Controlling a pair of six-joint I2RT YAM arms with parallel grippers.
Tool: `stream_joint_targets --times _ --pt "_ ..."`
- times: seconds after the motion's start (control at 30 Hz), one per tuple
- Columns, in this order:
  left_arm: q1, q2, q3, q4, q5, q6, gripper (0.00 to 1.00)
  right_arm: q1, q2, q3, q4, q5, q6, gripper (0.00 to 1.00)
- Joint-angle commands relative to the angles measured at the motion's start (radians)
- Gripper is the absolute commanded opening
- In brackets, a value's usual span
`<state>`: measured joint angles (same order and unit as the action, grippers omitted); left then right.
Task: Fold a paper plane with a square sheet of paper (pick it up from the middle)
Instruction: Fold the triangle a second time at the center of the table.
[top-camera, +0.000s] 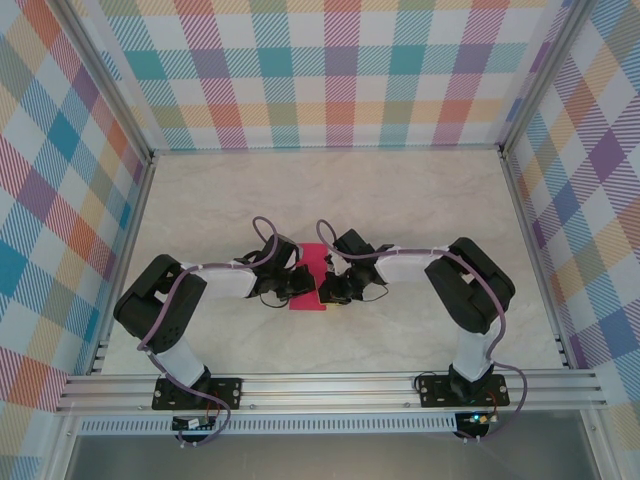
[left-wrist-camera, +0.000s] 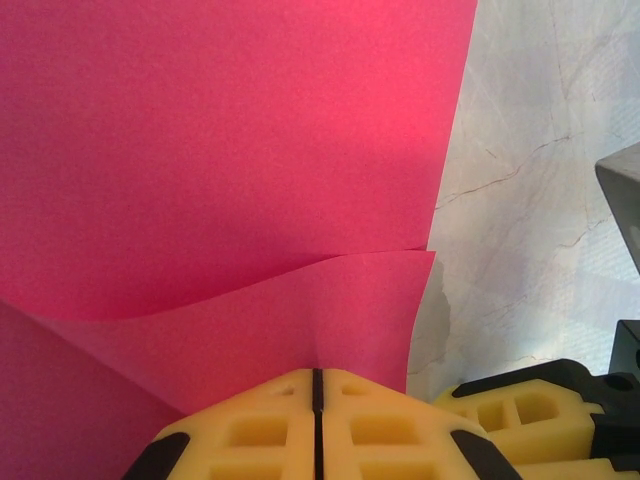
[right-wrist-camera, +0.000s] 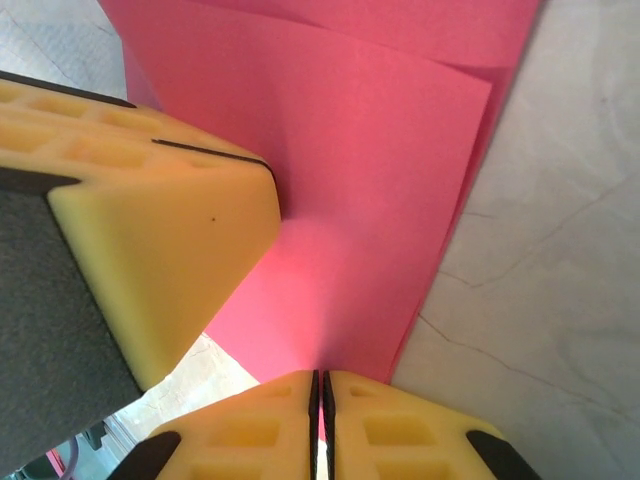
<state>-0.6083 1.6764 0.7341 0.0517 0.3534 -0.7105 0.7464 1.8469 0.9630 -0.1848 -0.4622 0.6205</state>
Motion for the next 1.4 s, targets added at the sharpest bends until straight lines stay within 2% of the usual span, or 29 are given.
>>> stream_joint_targets --times 0.0,0.23,0.43,0.63,0.9,1.2,1.37 --pt "-0.011 0.017 -0.008 -0.065 -0.057 -0.001 0.08 0.005 0.009 -0.004 -0.028 0.001 0.004 0.12" --pt "-0.011 0.017 -0.008 -0.070 -0.072 -0.003 0.08 0.008 -0.008 -0.022 -0.132 0.031 -0.029 0.13" --pt "-0.011 0.017 -0.009 -0.070 -0.073 -0.004 0.08 0.050 -0.058 0.004 -0.260 0.081 -0.121 0.13" --pt "-0.011 0.014 -0.010 -0.067 -0.072 -0.007 0.08 0.050 -0.133 0.011 -0.186 0.097 -0.086 0.13" --pt "-0.011 0.008 -0.016 -0.061 -0.072 -0.019 0.08 0.050 -0.035 0.059 -0.084 0.082 -0.029 0.13" --pt "-0.011 -0.006 -0.019 -0.056 -0.078 -0.021 0.08 0.050 0.012 0.019 -0.136 0.106 -0.040 0.13" --pt "0.001 -0.015 0.011 -0.091 -0.066 0.038 0.14 0.050 0.021 -0.017 -0.208 0.147 -0.056 0.13"
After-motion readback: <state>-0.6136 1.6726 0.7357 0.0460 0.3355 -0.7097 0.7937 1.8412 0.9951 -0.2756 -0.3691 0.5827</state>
